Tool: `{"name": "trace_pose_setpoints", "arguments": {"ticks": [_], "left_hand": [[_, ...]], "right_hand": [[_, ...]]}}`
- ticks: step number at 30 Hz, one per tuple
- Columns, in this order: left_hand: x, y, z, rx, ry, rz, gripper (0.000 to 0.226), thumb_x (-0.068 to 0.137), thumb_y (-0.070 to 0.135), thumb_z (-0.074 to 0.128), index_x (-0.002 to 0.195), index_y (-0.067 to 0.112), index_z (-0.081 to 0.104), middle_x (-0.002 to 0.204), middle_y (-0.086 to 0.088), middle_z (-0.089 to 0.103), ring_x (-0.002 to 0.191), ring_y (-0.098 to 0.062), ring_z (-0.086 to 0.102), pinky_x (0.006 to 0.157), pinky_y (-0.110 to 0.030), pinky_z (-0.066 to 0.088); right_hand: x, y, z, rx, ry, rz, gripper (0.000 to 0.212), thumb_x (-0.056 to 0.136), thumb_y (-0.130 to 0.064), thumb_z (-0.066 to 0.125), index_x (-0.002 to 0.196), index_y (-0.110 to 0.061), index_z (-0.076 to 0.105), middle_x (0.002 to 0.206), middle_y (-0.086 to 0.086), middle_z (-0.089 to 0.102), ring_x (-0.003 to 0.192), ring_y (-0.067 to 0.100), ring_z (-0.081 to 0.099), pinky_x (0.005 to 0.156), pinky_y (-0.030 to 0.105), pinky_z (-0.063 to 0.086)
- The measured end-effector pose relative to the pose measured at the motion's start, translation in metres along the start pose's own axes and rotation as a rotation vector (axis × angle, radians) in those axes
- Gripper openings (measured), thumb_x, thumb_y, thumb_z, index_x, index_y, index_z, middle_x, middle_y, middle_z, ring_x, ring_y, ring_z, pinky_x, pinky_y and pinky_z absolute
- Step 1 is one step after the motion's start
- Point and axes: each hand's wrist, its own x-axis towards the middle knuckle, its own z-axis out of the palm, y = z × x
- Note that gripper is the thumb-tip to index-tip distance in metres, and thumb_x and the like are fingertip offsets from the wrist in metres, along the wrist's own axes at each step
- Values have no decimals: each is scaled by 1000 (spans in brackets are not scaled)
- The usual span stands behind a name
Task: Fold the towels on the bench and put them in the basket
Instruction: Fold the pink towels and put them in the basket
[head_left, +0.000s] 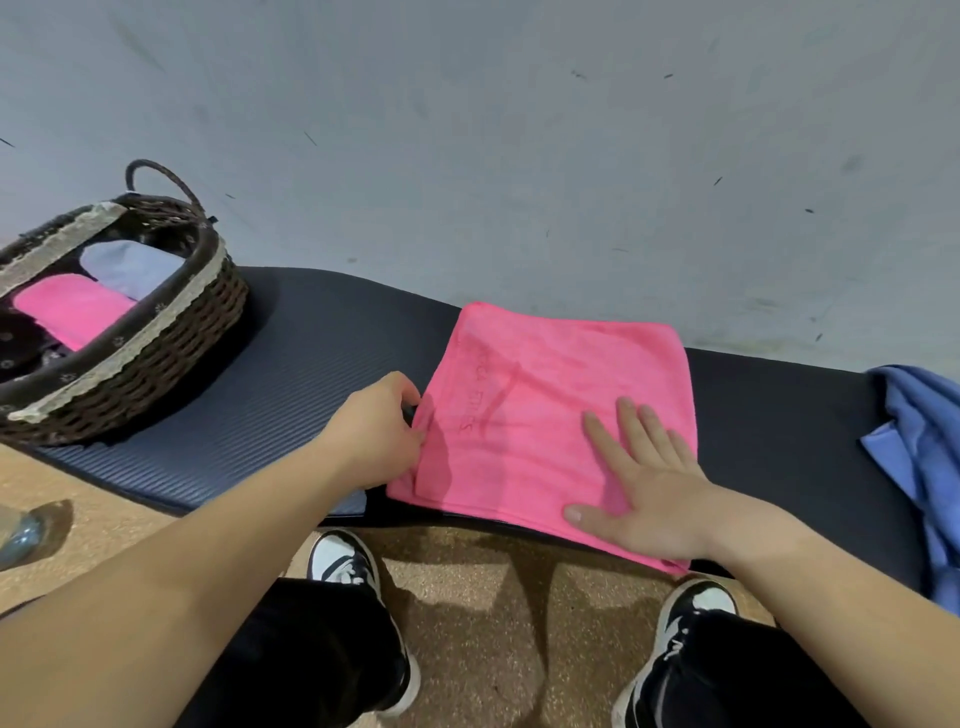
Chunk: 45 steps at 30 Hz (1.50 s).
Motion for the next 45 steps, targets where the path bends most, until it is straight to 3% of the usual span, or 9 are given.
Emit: {"name": "trace_pose_setpoints", "arguments": {"ticks": [6, 12, 16, 18, 23, 30, 34, 40, 45], "left_hand": [[2, -1, -4, 138, 49, 74, 25, 92, 25, 65, 115, 20, 57, 89, 3, 66, 85, -17, 62, 72, -35, 52], [-12, 31, 11, 207, -12, 156, 38, 95, 47, 60, 80, 13, 64, 75, -3, 69, 71, -22, 66, 62, -35, 55], [-13, 39, 20, 273, -124, 103, 38, 85, 54, 71, 81, 17, 60, 80, 2, 65, 76, -19, 65, 62, -34, 53], [-11, 39, 21, 222, -138, 83, 31, 86, 46, 72, 86, 16, 65, 85, 1, 68, 79, -21, 67, 67, -38, 58], [-13, 36, 20, 151, -150, 81, 20, 88, 35, 67, 82, 16, 66, 82, 1, 70, 77, -22, 69, 73, -41, 62], [-12, 26, 11, -47, -148, 117, 15, 88, 31, 73, 95, 30, 59, 86, 11, 66, 77, -10, 64, 69, -31, 56], [-9, 18, 7, -107, -179, 80, 32, 88, 33, 78, 113, 30, 59, 88, 11, 64, 77, -11, 64, 68, -31, 56], [-6, 10, 7, -231, -186, -6, 20, 79, 29, 88, 82, 21, 69, 91, 7, 73, 90, -14, 73, 77, -34, 61], [-9, 14, -4, -372, -209, -87, 21, 83, 23, 79, 87, 6, 68, 65, 8, 62, 52, -15, 57, 50, -26, 48]], "right_hand": [[-8, 13, 2, -47, -37, 44, 108, 84, -88, 35, 148, -42, -39, 151, 4, -55, 140, 24, -49, 123, 43, -20], [-27, 21, -12, -37, -81, 61, 112, 84, -84, 44, 156, -38, -29, 160, 4, -43, 146, 23, -41, 126, 42, -14], [-24, 3, -47, 251, 119, -8, 91, 86, -74, 50, 162, -29, 27, 172, -1, 11, 158, 16, 8, 125, 30, 11], [-12, -10, -60, 387, 290, -19, 71, 93, -59, 59, 152, -22, 47, 160, -4, 42, 139, 6, 42, 110, 20, 29], [56, -44, -81, 394, 471, -45, 40, 99, -34, 63, 135, -16, 64, 139, -1, 64, 123, 14, 61, 95, 18, 37], [155, -64, -104, 327, 465, 20, 42, 101, -30, 56, 139, -13, 60, 139, 8, 64, 128, 28, 58, 109, 36, 45], [178, -62, -100, 365, 516, 59, 15, 97, -27, 64, 102, -18, 74, 107, 4, 73, 107, 27, 66, 89, 31, 50], [170, -62, -101, 501, 718, -5, 16, 93, -25, 66, 78, -22, 67, 79, -4, 70, 79, 22, 65, 75, 33, 53], [162, -70, -123, 609, 864, 47, 10, 89, -28, 57, 85, -19, 59, 78, -8, 62, 78, 21, 59, 71, 33, 47]]}}
